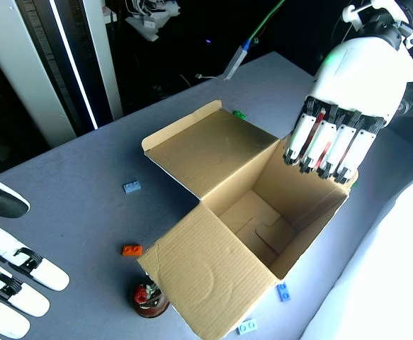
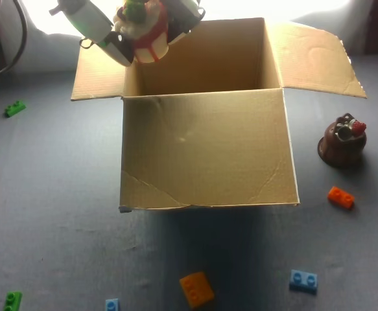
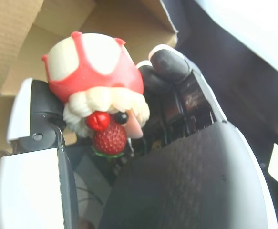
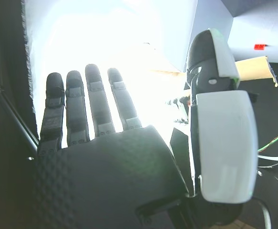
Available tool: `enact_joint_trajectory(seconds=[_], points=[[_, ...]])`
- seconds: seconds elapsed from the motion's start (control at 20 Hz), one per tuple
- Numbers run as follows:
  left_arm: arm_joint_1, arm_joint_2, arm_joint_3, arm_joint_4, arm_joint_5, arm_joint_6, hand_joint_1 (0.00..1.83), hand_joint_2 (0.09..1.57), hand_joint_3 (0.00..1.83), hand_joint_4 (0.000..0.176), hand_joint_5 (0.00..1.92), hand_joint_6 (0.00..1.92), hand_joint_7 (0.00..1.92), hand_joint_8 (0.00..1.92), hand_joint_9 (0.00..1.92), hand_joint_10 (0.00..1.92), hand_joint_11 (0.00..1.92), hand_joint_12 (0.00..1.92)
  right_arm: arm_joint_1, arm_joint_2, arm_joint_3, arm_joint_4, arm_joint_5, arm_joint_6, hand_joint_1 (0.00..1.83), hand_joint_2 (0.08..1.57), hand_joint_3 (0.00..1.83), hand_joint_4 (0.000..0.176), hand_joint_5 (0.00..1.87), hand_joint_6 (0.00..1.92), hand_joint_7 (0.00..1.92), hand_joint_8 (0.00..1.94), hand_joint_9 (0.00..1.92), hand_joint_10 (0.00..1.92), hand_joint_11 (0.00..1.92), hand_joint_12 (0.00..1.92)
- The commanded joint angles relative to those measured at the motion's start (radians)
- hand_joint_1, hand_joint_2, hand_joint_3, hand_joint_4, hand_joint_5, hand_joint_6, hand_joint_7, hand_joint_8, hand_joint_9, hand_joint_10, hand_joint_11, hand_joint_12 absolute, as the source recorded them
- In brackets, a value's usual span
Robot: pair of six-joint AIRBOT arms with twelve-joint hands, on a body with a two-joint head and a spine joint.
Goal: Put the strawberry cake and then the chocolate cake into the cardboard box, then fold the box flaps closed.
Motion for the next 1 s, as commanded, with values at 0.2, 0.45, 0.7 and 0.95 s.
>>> enact_joint_trajectory(seconds=[0.2,0.45,0.7,0.95], points=[[0.019,-0.052,0.049,-0.079,0.053,0.04,1.07,1.38,0.0,0.0,0.57,1.54,0.5,1.85,0.3,1.92,0.42,1.92,0.008,0.003,0.004,0.007,0.115,-0.019,0.33,1.04,0.0,0.0,0.06,0.0,0.11,0.0,0.11,0.01,0.0,0.34],[0.055,-0.096,0.059,-0.098,0.089,0.059,1.06,1.24,0.0,0.0,0.31,1.32,0.18,1.52,0.2,1.77,0.25,1.92,0.007,0.0,0.004,0.007,0.118,-0.02,0.33,1.06,0.0,0.0,0.07,0.01,0.12,0.0,0.12,0.0,0.0,0.37],[0.074,-0.107,0.062,-0.098,0.102,0.07,0.6,1.05,0.0,0.001,0.36,0.14,0.47,0.1,0.4,0.4,0.02,1.32,0.008,-0.007,0.004,0.007,0.119,-0.024,0.28,1.07,0.0,0.0,0.08,0.01,0.14,0.01,0.14,0.01,0.0,0.32],[0.074,-0.107,0.071,-0.098,0.105,0.076,0.35,0.86,0.0,0.073,0.14,0.0,0.16,0.0,0.23,0.0,0.0,0.96,0.007,-0.017,0.009,0.152,0.15,-0.025,0.27,1.07,0.0,0.0,0.09,0.01,0.16,0.0,0.16,0.01,0.0,0.32]])
